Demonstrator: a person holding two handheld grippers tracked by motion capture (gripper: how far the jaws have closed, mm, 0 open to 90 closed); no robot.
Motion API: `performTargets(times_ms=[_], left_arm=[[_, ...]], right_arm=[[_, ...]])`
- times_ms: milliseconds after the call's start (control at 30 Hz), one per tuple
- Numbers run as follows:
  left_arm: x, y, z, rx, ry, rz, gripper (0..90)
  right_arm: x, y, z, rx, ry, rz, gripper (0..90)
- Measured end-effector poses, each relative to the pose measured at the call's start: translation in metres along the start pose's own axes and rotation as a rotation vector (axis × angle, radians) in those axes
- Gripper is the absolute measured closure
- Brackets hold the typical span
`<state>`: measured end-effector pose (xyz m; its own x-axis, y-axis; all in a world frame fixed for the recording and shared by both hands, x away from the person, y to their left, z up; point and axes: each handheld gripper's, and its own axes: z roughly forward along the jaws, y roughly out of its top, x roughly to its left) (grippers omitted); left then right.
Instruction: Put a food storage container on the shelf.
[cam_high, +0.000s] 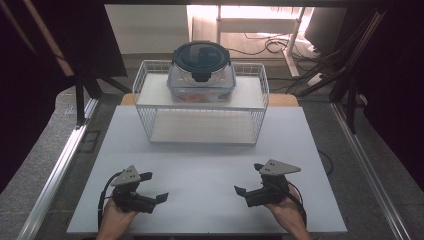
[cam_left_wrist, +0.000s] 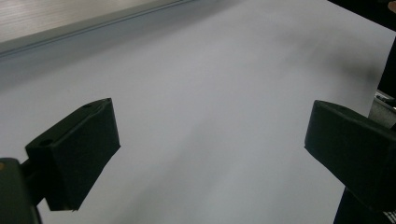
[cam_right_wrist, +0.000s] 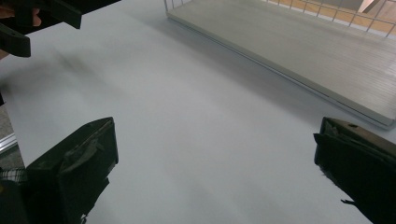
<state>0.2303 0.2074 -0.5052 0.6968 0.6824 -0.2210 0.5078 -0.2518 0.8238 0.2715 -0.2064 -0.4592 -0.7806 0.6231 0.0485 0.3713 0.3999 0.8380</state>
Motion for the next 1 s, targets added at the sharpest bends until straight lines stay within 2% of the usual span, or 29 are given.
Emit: performTargets(times_ms=[200, 767, 1000], left_arm=[[0.001, -0.006, -0.001, 0.015, 0.011, -0.007, 2.8], [0.009, -0.025, -0.01, 0.05, 0.055, -0.041, 2.8], [0.011, -0.032, -0.01, 0.077, 0.069, -0.048, 2.8]], right_arm=[[-0.001, -0.01, -0.004, 0.004, -0.031, -0.014, 0.0], [-0.01, -0.034, -0.019, 0.015, -0.087, 0.019, 0.0], [-0.013, -0.046, -0.019, 0.055, -0.112, 0.023, 0.0]])
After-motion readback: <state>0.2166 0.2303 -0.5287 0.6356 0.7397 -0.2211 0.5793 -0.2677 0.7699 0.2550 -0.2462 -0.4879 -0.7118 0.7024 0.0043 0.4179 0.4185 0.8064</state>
